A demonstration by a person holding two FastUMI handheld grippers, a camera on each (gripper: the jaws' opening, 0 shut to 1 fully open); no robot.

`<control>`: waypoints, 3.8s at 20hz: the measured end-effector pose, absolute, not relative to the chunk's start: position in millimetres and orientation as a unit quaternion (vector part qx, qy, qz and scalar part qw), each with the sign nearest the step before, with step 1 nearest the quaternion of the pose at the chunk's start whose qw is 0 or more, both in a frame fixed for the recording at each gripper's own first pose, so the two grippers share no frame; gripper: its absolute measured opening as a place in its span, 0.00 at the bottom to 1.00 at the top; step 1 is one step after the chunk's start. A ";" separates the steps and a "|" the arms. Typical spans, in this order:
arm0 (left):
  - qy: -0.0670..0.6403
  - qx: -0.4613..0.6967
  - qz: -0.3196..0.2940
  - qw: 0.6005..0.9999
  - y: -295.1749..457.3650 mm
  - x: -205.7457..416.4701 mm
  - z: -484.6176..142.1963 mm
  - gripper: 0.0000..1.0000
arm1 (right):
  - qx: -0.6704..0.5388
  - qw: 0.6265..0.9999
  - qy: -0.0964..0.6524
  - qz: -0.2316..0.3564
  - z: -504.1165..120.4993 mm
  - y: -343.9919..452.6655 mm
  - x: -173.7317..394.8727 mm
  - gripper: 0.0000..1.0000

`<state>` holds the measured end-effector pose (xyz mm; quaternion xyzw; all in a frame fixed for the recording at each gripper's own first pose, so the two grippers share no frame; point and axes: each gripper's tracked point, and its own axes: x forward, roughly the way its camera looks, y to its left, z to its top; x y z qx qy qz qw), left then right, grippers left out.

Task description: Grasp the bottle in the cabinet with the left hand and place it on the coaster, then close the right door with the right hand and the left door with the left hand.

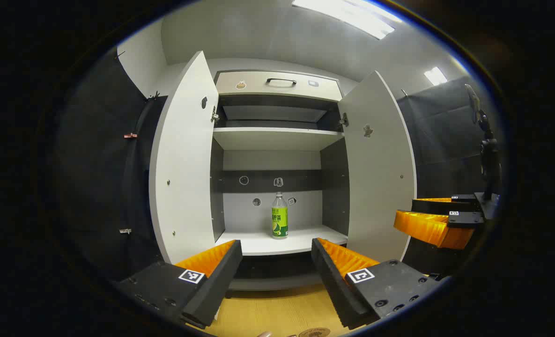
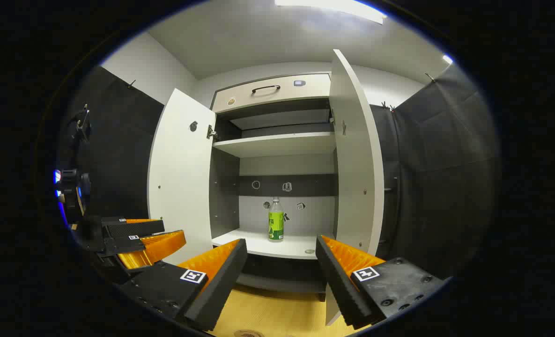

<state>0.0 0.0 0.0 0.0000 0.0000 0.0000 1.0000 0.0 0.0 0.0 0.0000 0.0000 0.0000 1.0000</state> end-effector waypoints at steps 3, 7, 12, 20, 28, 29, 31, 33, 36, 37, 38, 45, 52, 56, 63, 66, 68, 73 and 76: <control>0.001 0.001 -0.002 1.000 0.8 -1.8 -2.5 0.95 | 0.000 1.000 -0.001 -0.005 0.5 -0.4 -1.9 0.98; 0.004 -0.007 -0.016 1.000 -4.0 -3.4 -4.7 0.95 | -0.001 1.000 -0.002 -0.007 1.1 2.7 -4.3 0.98; 0.001 -0.001 -0.018 1.000 -2.4 -5.8 -3.6 0.95 | -0.001 1.000 -0.001 -0.003 1.9 9.9 -6.8 0.98; -0.004 0.006 -0.026 1.000 0.8 -9.8 -1.2 0.95 | -0.005 1.000 -0.003 -0.007 5.2 15.2 -16.1 0.98; 0.003 0.009 -0.056 0.998 1.4 -10.4 -5.0 0.95 | -0.031 0.999 0.001 -0.031 4.2 20.4 -26.2 0.98; 0.004 0.011 -0.057 0.998 2.9 -9.3 -4.9 0.95 | -0.034 0.999 0.000 -0.032 4.8 22.2 -26.8 0.98; 0.005 0.015 -0.055 0.998 7.3 -6.5 -4.7 0.95 | -0.037 0.999 0.002 -0.031 5.1 25.7 -27.7 0.98; 0.005 0.019 -0.051 0.998 10.9 -1.5 -3.9 0.95 | -0.042 0.999 0.000 -0.027 7.8 28.8 -26.6 0.98; 0.007 0.016 -0.049 0.999 12.3 11.7 -5.1 0.95 | -0.045 0.999 -0.003 -0.020 12.2 30.9 -16.3 0.97; 0.009 0.011 -0.050 0.999 12.0 18.4 -6.2 0.95 | -0.044 0.999 -0.004 -0.017 13.3 31.9 -12.6 0.97; 0.009 0.006 -0.053 0.999 11.0 26.5 -6.7 0.95 | -0.042 0.999 -0.004 -0.014 13.4 32.2 -8.3 0.98; 0.009 0.003 -0.053 0.999 13.7 108.9 -11.0 0.95 | -0.072 0.997 -0.009 0.023 3.5 30.0 36.6 0.98; 0.005 0.018 -0.064 0.998 6.0 203.0 -15.9 0.95 | -0.057 0.996 -0.002 0.062 -12.8 18.0 85.2 0.98; 0.015 0.021 -0.067 0.997 3.2 255.3 -31.2 0.95 | -0.059 0.996 0.009 0.066 -24.6 5.2 103.8 0.98; 0.008 0.054 -0.075 0.996 -9.0 338.8 -52.8 0.95 | -0.055 0.994 0.034 0.088 -51.0 4.3 138.5 0.98; -0.004 0.074 -0.077 0.994 -14.3 367.8 -55.3 0.98 | -0.055 0.993 0.045 0.093 -61.2 3.3 153.6 0.98; -0.007 0.078 -0.080 0.994 -17.9 385.8 -59.4 0.95 | -0.057 0.993 0.048 0.092 -65.7 -0.1 163.6 0.98; -0.018 0.064 -0.072 0.995 -13.9 419.4 -68.8 0.94 | -0.055 0.993 0.050 0.094 -71.3 -3.8 185.4 0.98; -0.017 0.065 -0.059 0.996 -4.3 438.7 -77.0 0.94 | -0.058 0.992 0.055 0.099 -78.7 -3.5 196.4 0.98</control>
